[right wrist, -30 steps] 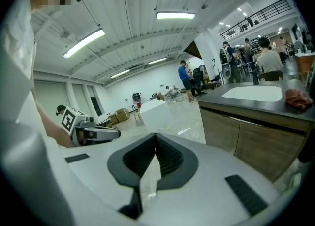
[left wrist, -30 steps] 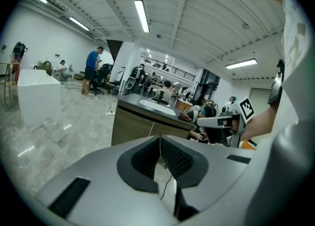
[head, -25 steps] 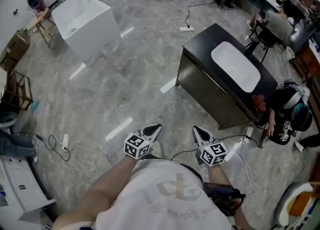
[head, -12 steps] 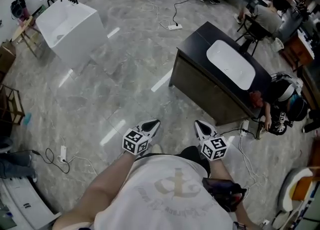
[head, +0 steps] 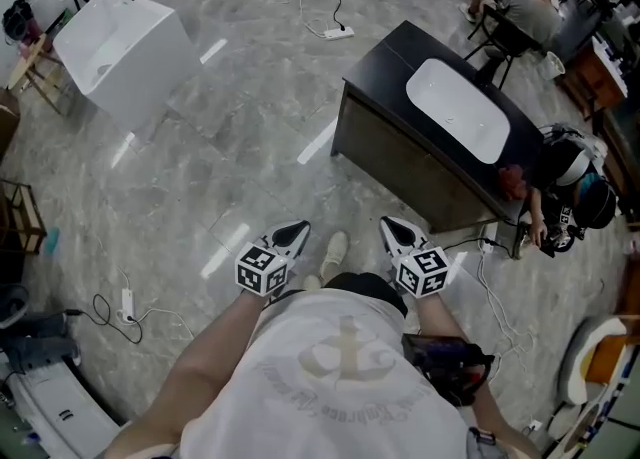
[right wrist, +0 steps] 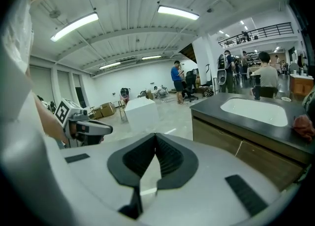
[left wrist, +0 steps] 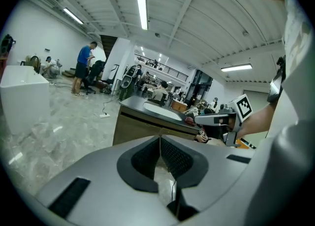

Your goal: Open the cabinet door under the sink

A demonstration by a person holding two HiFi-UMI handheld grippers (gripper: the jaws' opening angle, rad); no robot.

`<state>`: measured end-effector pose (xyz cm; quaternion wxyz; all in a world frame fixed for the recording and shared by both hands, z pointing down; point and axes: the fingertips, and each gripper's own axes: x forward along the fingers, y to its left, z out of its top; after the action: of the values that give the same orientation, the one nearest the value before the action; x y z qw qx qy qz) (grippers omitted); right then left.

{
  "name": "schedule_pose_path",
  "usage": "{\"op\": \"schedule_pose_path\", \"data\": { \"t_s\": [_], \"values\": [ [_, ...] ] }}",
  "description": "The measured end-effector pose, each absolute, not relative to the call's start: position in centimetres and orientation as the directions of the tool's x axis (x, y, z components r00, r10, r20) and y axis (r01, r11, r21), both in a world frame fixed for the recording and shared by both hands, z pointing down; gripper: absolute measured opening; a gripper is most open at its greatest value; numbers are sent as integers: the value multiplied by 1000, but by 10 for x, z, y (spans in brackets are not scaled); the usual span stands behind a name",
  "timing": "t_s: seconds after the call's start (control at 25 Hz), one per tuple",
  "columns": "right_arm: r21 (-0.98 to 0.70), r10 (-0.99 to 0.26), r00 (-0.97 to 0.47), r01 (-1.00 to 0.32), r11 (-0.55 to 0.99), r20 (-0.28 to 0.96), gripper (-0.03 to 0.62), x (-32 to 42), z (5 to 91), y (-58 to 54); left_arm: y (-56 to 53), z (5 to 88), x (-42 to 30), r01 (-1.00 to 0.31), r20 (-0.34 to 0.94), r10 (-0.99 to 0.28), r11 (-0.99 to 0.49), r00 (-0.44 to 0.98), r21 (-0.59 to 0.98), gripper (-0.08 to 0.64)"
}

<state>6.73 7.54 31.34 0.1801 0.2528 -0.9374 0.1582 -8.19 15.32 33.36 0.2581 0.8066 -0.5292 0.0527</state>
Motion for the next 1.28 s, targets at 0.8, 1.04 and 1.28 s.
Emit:
{"op": "schedule_pose_path", "data": {
  "t_s": [0.8,1.04,1.28],
  "values": [
    [-278,-341,-809,-508,815,479,14,34,376,-69,18,341,-100,-908,458,-792,-284,404,309,17],
    [-258,-327,-793,-506,823,513,14,34,394,-93,-3,348,-104,-915,466,-799,-253,380,314,17],
    [-219,-326,-752,-523,823,573,14,23,420,-118,-17,373,-123,-914,481,-792,-231,376,334,17]
  ]
}}
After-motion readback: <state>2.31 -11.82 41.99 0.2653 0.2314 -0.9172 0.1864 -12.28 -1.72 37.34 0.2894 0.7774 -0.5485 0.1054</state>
